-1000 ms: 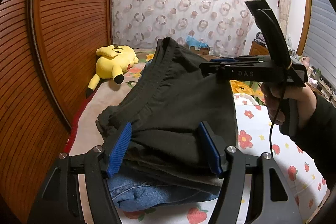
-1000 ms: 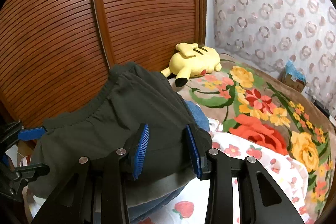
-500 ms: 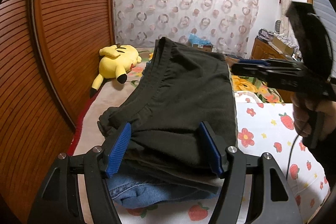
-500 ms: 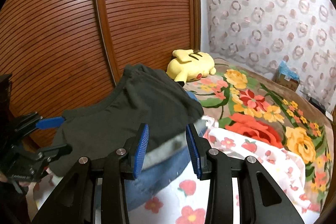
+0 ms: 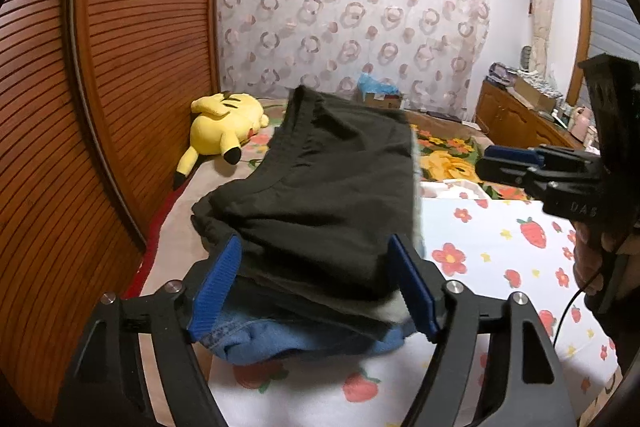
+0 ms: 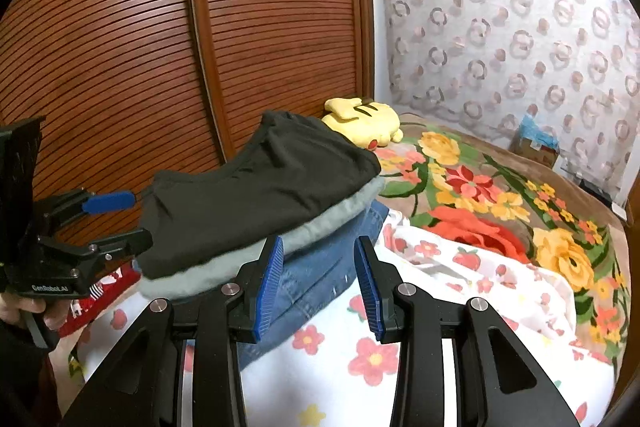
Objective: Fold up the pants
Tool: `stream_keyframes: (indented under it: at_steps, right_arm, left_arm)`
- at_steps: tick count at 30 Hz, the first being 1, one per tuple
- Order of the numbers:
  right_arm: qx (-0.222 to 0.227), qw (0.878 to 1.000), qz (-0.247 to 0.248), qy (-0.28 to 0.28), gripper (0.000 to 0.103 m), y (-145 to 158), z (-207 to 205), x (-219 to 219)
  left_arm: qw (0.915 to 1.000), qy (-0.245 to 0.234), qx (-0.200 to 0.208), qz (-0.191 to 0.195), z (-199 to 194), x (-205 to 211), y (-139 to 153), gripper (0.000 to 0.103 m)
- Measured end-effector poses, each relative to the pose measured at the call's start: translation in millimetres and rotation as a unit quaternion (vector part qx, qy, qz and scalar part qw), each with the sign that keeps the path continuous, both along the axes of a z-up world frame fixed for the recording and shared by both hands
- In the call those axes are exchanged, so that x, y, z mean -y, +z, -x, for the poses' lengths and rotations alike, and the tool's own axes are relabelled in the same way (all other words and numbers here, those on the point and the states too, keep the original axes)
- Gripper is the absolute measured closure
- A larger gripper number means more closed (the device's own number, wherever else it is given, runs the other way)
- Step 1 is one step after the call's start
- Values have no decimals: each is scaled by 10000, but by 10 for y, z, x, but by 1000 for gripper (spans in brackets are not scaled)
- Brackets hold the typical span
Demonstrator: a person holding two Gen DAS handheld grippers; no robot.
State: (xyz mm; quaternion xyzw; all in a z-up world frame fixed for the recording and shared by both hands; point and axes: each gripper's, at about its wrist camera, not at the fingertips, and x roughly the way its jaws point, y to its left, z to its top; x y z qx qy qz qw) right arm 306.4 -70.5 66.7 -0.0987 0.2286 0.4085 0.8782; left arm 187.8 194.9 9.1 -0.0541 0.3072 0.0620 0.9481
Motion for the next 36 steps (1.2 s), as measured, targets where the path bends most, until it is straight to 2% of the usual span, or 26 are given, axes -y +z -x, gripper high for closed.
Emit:
stream_keyframes:
  at_steps: [3, 15, 19, 24, 36]
  right_arm:
    - [-12, 10000, -39, -35, 64, -8, 89, 57]
    - [49, 9995, -241, -212, 59, 31, 480, 367]
    - [105, 9991, -311, -280, 56, 51, 631, 460]
    - [171, 9985, -380, -345, 53, 56, 836, 544]
    - [288, 9961, -553, -620, 46, -14, 1374, 813]
  left_arm:
    - [9999, -79, 56, -88, 66, 83, 55, 24]
    - [9979, -250, 493, -333, 423, 372, 304, 23]
    - [9970, -306, 660, -280, 543, 413, 381, 23]
    - [9965, -284, 671, -413, 649, 519, 421, 23]
    - [9954, -671, 610, -300, 833, 837, 388, 23]
